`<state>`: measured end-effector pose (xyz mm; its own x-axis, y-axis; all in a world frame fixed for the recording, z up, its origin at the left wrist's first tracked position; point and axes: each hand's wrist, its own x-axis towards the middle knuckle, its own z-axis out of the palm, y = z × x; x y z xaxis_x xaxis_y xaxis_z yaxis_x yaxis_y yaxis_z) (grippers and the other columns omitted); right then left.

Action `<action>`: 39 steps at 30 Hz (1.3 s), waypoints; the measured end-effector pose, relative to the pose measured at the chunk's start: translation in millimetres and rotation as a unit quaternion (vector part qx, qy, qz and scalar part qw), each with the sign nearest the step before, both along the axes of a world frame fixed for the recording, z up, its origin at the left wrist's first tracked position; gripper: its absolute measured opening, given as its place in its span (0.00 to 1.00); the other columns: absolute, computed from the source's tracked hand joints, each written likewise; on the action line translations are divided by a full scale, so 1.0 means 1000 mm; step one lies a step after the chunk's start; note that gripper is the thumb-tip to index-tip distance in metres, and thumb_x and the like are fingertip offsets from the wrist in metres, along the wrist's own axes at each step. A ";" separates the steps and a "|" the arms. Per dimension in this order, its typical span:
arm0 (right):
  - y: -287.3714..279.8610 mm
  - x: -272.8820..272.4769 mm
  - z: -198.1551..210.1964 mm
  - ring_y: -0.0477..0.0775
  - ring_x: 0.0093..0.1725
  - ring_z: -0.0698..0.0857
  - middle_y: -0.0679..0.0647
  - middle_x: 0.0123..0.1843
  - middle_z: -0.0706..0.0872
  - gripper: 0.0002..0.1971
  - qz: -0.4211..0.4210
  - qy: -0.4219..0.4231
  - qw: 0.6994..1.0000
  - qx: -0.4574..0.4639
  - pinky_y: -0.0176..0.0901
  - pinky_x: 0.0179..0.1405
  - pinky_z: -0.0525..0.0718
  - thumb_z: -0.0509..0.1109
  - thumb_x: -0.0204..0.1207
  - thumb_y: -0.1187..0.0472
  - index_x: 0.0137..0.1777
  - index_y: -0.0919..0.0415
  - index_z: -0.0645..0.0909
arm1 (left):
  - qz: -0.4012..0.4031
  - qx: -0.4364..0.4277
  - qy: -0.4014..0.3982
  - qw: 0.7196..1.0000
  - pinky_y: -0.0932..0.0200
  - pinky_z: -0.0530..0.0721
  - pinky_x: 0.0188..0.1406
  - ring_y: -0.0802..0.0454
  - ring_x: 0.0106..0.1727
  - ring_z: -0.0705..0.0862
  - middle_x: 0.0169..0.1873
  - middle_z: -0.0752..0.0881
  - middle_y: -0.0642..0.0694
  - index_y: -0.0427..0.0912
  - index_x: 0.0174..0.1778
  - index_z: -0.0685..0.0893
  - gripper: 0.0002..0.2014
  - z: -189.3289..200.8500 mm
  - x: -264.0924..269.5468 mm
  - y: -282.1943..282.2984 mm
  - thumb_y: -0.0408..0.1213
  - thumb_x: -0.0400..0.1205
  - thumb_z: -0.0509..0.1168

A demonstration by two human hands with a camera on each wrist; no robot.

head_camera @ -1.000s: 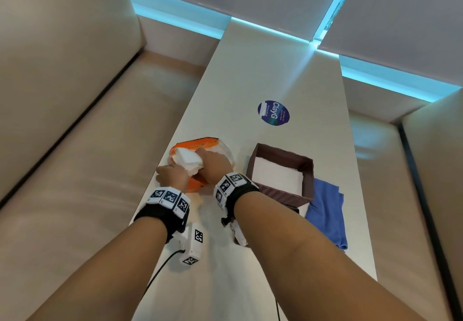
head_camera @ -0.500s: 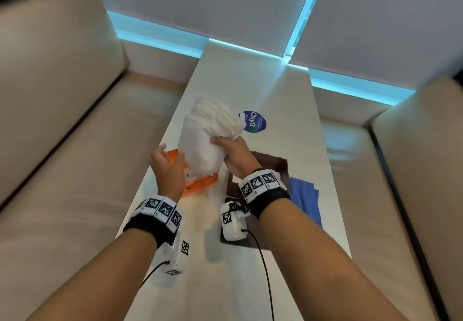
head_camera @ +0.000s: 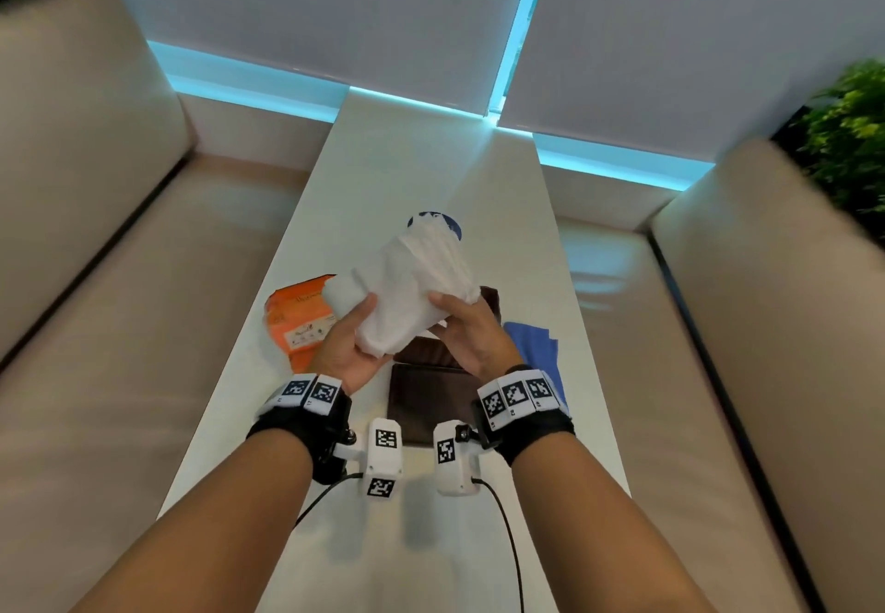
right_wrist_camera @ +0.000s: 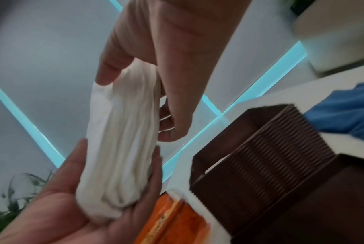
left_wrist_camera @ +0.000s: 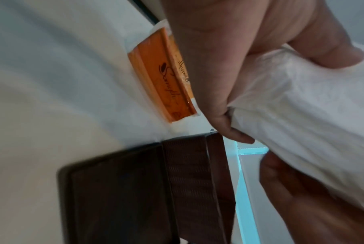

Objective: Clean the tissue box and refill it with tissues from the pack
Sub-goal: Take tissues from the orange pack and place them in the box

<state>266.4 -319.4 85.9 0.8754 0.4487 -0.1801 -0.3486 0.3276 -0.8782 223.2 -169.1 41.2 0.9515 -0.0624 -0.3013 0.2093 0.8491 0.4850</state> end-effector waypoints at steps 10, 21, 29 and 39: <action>-0.026 -0.009 -0.001 0.62 0.68 0.80 0.56 0.64 0.81 0.30 -0.066 -0.077 0.976 -0.190 0.59 0.66 0.82 0.76 0.68 0.73 0.68 0.57 0.69 | -0.039 0.149 -0.034 0.987 0.54 0.90 0.47 0.48 0.58 0.89 0.55 0.91 0.45 0.44 0.61 0.82 0.45 0.003 0.003 -0.004 0.39 0.45 0.89; -0.001 -0.041 0.006 0.28 0.61 0.79 0.36 0.63 0.77 0.42 -0.165 -0.171 0.956 -0.173 0.32 0.64 0.81 0.78 0.66 0.73 0.73 0.44 0.62 | 0.052 -0.084 -0.082 0.992 0.39 0.84 0.61 0.38 0.66 0.84 0.64 0.85 0.37 0.41 0.72 0.75 0.42 0.016 0.006 -0.030 0.49 0.62 0.82; -0.007 -0.046 0.011 0.38 0.70 0.64 0.58 0.75 0.66 0.30 -0.167 -0.379 0.834 -0.364 0.15 0.69 0.60 0.73 0.76 0.58 0.76 0.47 0.65 | 0.038 -0.097 -0.107 0.989 0.41 0.85 0.59 0.40 0.65 0.85 0.65 0.84 0.38 0.41 0.74 0.73 0.45 0.017 0.011 -0.027 0.39 0.60 0.84; 0.000 -0.056 0.010 0.27 0.57 0.70 0.65 0.62 0.77 0.14 -0.199 -0.394 0.821 -0.362 0.09 0.60 0.62 0.69 0.74 0.71 0.59 0.66 0.80 | 0.051 -0.121 -0.126 0.983 0.45 0.87 0.56 0.43 0.58 0.88 0.56 0.88 0.40 0.42 0.67 0.79 0.44 0.008 0.010 -0.027 0.33 0.52 0.85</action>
